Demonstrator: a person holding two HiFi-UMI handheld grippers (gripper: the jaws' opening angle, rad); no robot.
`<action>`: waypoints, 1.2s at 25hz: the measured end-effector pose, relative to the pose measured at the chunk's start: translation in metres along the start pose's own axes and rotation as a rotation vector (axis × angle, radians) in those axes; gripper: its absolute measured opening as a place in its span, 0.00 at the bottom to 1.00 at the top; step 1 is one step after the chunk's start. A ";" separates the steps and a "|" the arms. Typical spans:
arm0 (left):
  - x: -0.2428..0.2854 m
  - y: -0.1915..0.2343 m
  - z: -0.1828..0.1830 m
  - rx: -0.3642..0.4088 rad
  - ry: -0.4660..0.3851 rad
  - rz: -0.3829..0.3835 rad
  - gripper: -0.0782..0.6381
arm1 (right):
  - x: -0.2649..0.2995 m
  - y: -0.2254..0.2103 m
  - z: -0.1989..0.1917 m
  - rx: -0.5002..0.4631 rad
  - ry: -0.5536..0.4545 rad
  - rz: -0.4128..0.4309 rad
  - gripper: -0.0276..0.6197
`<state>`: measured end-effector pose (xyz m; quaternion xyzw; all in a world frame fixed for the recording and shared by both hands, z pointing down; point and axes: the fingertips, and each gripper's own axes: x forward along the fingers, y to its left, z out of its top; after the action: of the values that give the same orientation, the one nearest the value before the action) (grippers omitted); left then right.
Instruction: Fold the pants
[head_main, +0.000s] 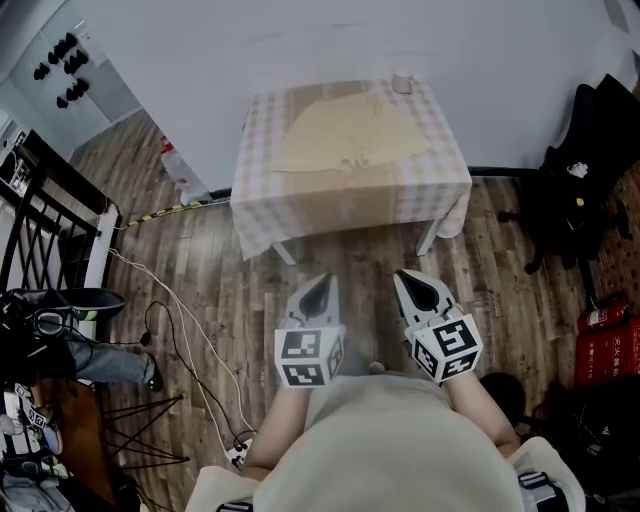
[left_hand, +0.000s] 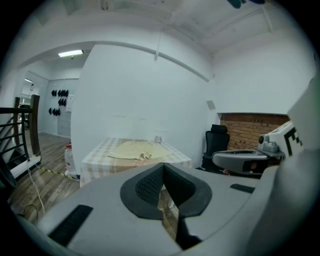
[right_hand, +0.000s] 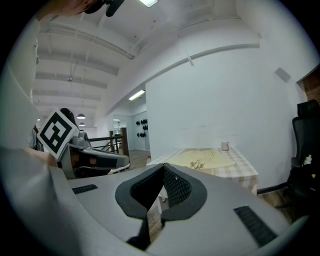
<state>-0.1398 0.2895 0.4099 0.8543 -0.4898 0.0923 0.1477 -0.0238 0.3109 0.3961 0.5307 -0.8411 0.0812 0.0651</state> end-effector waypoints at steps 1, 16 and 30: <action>0.000 -0.001 0.000 0.000 0.001 0.001 0.12 | 0.000 -0.001 0.000 0.001 -0.001 0.001 0.04; 0.024 0.003 0.002 -0.045 0.012 -0.014 0.12 | 0.023 -0.015 -0.003 0.021 0.014 0.019 0.04; 0.126 0.042 0.033 -0.048 0.028 -0.023 0.12 | 0.103 -0.086 0.012 0.029 0.038 -0.011 0.04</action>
<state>-0.1125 0.1559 0.4241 0.8547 -0.4800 0.0907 0.1757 0.0093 0.1814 0.4102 0.5345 -0.8356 0.1030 0.0737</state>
